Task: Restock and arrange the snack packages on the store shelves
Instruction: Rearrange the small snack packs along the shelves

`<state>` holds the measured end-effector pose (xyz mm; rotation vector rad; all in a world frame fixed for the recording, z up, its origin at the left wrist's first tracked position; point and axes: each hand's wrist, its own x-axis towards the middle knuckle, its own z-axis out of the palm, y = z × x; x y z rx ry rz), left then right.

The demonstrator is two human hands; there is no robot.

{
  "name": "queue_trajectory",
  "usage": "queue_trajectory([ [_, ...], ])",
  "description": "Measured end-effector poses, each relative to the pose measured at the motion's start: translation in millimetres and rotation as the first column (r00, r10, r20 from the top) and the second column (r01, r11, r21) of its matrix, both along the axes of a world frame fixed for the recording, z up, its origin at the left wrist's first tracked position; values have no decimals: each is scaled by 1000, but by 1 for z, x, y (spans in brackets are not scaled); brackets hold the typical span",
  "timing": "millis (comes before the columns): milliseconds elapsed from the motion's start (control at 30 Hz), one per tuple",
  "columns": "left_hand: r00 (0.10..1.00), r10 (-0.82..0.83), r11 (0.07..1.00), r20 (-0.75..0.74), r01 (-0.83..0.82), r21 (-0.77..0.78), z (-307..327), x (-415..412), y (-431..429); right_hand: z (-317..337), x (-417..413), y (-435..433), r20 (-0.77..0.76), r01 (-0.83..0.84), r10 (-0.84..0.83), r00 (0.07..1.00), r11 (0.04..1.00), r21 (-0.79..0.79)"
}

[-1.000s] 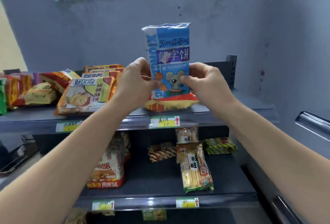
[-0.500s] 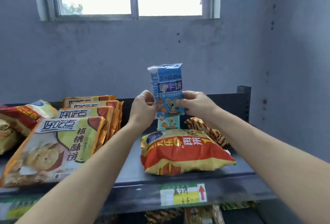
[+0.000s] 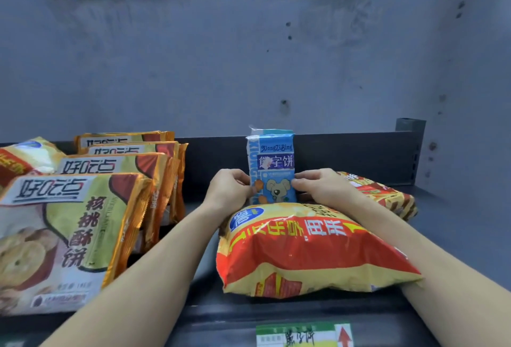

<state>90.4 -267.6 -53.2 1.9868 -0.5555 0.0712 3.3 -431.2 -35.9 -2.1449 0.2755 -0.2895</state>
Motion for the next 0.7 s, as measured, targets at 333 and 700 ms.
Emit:
queue_trajectory([
  [333,1000,-22,1000,-2,22,17,0,-4,1,-7,2,-1,50,25,-23,999,999,-31],
  [700,998,55,998,34,-54,-25,1,-4,0,-11,2,-3,157,109,-101,983,993,-47],
])
